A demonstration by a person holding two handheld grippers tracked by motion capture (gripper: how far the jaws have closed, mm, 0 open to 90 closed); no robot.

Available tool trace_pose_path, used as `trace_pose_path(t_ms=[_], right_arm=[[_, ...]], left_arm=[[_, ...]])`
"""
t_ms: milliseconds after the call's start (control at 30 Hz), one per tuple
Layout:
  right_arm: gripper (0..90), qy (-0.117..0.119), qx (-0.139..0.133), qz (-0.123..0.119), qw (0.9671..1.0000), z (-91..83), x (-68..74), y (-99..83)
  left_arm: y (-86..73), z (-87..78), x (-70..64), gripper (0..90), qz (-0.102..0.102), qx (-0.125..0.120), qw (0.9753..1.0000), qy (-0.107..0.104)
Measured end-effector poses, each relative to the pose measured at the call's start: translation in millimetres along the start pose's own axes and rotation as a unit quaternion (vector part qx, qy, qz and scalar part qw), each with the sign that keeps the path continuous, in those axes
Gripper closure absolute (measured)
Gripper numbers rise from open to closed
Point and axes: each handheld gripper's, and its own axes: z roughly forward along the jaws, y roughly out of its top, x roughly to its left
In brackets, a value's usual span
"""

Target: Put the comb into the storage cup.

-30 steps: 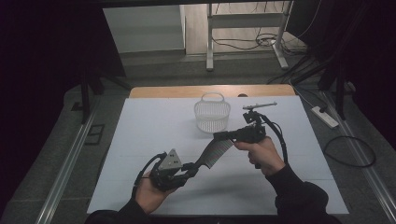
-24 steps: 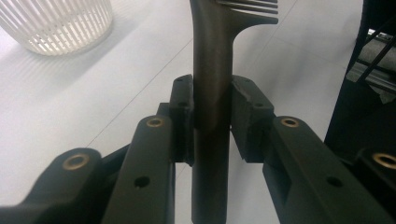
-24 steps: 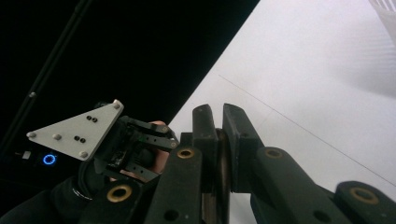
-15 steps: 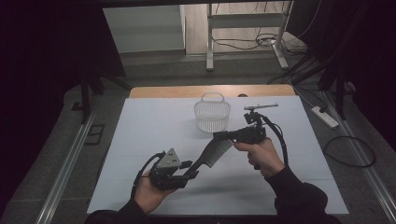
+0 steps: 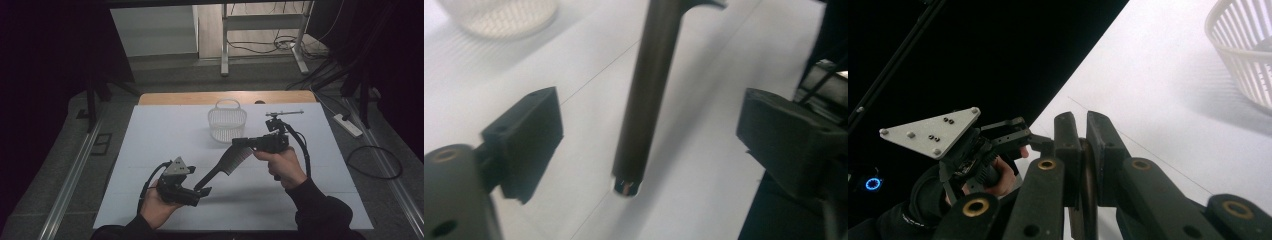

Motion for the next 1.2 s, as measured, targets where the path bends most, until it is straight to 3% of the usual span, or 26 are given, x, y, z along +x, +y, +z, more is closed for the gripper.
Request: trace_pose_path(t_ms=[333,733,1100,1200], right_arm=[[84.3,-0.020,-0.013,-0.004,0.9997,-5.8,-3.8,1.4],[84.4,-0.039,-0.036,0.001,0.9986,-14.5,-9.5,5.3],[84.3,-0.051,-0.051,0.011,0.9973,-21.0,-16.0,9.5],[84.4,-0.052,-0.055,0.012,0.9971,-22.1,-17.0,12.0]], left_arm=[[-7.5,-10.7,10.9,0.4,-0.028,-0.006,0.9995,-0.011],[-20.9,-33.7,25.4,0.2,-0.042,-0.029,0.9987,-0.004],[-35.7,-57.0,36.8,0.2,-0.074,-0.037,0.9966,0.006],[-42.1,-63.6,39.3,0.2,-0.087,-0.035,0.9956,-0.003]])
